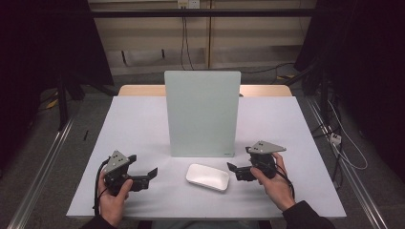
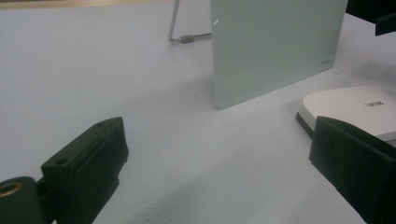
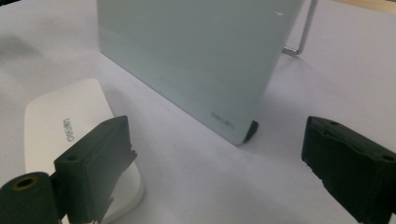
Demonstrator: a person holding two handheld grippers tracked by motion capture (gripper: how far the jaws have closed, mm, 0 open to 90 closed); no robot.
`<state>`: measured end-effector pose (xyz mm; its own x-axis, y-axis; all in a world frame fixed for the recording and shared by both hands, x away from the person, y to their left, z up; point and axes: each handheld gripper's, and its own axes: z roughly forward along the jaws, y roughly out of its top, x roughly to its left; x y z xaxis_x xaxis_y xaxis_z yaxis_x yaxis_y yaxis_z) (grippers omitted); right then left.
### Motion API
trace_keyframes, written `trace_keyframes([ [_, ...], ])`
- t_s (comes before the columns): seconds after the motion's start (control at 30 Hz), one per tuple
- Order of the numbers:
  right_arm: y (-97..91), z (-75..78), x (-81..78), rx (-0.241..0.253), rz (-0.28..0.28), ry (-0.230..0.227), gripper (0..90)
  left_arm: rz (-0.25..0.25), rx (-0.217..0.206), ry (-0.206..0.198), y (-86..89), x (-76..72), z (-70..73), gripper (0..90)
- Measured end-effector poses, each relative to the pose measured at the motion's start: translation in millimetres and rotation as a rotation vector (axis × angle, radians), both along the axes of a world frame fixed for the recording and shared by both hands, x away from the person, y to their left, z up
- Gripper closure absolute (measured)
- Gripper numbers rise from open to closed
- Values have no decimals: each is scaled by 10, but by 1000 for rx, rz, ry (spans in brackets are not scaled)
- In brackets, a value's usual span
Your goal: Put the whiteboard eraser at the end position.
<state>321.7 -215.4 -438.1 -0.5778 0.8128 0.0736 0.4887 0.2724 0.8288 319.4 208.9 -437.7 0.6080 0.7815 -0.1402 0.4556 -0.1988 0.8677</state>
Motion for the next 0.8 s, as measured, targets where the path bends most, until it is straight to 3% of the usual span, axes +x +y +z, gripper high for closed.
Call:
trace_keyframes([
  [0.4, -391, -70, -104, 28, -123, 1, 73, 8, 8, -1, 7, 7, -3, 43],
  [0.67, -624, -114, -198, 29, -169, 15, 73, 9, 5, -3, 13, 9, -5, 43],
  [0.8, -711, -127, -236, 24, -188, 2, 73, 14, 6, -6, 19, 8, -4, 43],
])
